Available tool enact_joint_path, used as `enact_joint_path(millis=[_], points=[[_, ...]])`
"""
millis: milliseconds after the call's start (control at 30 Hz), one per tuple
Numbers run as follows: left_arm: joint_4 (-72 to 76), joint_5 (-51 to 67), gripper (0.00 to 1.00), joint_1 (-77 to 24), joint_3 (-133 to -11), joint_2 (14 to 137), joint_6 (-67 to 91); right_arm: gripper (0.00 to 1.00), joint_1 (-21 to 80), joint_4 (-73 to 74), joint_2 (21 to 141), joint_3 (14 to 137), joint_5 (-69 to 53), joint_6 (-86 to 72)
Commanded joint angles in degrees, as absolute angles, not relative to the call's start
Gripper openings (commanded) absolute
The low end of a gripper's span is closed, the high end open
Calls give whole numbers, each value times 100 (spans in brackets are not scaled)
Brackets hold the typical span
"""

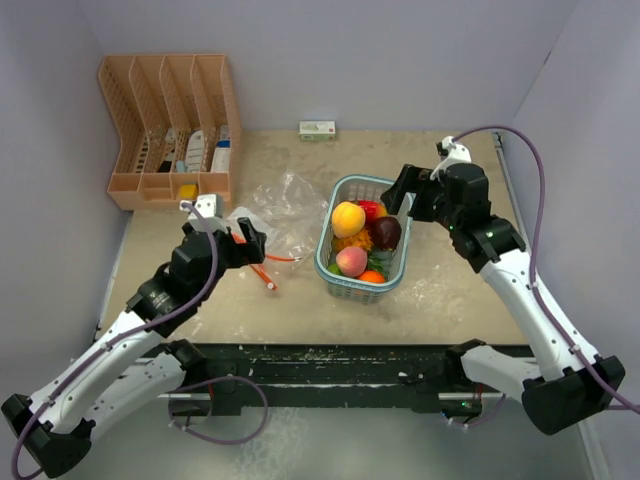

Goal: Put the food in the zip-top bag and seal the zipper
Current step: Pick up the zipper food storage bag at the center of the board.

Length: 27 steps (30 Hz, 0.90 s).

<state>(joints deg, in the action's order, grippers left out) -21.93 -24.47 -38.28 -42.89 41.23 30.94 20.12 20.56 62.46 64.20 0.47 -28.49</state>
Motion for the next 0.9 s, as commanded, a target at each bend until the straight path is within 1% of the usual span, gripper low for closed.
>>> enact_joint_path(millis=[0, 300, 533, 633, 767, 867], points=[[-2092, -2639, 99, -3821, -4136, 4051, 3127, 100, 2030, 1858, 6053, 6653, 134, -2705], [-1934, -2697, 99, -3822, -3988, 4296, 3215, 99, 2030, 1939, 6157, 6542, 123, -2687], [-1705, -3133, 99, -3739, -3611, 4475, 3628, 100, 2030, 1998, 6126, 6424, 180, -2677], [-1242, -3236, 99, -3511, -3303, 4538, 3929, 100, 2030, 1995, 6064, 6368, 215, -2648], [-476, -2822, 99, -2902, -2986, 4837, 4185, 100, 2030, 2010, 6038, 6326, 211, -2612], [137, -2713, 97, -2730, -2887, 5239, 4140, 99, 2030, 2038, 6038, 6329, 207, -2587]])
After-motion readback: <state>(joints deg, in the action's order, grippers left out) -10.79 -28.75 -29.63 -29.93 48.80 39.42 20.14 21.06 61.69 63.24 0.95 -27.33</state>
